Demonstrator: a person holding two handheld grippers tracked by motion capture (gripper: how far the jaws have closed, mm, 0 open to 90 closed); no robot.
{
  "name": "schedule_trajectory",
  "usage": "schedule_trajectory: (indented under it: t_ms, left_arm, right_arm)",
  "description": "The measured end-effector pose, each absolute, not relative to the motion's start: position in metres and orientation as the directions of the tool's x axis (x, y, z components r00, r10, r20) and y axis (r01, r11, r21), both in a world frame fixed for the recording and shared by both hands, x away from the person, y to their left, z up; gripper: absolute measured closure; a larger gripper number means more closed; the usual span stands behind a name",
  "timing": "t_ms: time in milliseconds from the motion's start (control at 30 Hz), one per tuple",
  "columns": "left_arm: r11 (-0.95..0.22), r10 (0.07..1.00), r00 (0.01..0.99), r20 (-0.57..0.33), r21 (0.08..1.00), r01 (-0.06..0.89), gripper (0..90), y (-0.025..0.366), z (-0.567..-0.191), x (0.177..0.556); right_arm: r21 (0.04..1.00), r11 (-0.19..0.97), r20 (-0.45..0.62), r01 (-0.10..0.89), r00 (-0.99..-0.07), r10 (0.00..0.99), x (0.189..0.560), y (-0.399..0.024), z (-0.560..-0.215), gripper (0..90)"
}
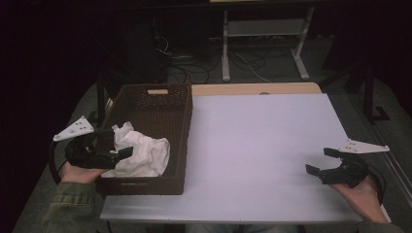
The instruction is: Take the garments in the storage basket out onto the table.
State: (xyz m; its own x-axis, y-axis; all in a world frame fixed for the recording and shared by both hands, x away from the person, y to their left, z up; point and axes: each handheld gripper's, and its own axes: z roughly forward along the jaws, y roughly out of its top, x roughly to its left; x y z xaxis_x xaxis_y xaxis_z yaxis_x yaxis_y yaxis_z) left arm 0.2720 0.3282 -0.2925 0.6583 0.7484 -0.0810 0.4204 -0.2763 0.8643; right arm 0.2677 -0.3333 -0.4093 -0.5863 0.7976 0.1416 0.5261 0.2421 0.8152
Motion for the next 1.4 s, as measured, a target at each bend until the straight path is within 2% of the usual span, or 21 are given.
schedule_trajectory:
  t_ms: [467,1100,1400]
  left_arm:
    - [-0.301,0.739,0.669,-0.080,0.850,0.433,0.0,0.333,-0.284,0.289]
    - [-0.295,0.751,0.651,-0.112,0.825,0.482,0.0,0.344,-0.293,0.311]
    - [-0.328,0.745,0.659,-0.102,0.804,0.495,0.0,0.340,-0.296,0.322]
  right_arm:
    - [0.816,0.245,0.138,0.523,-0.588,0.797,0.268,-0.333,-0.410,0.0]
    - [0.806,0.270,0.122,0.526,-0.594,0.795,0.269,-0.331,-0.412,0.0]
    - [0.802,0.275,0.121,0.530,-0.594,0.795,0.269,-0.330,-0.413,0.0]
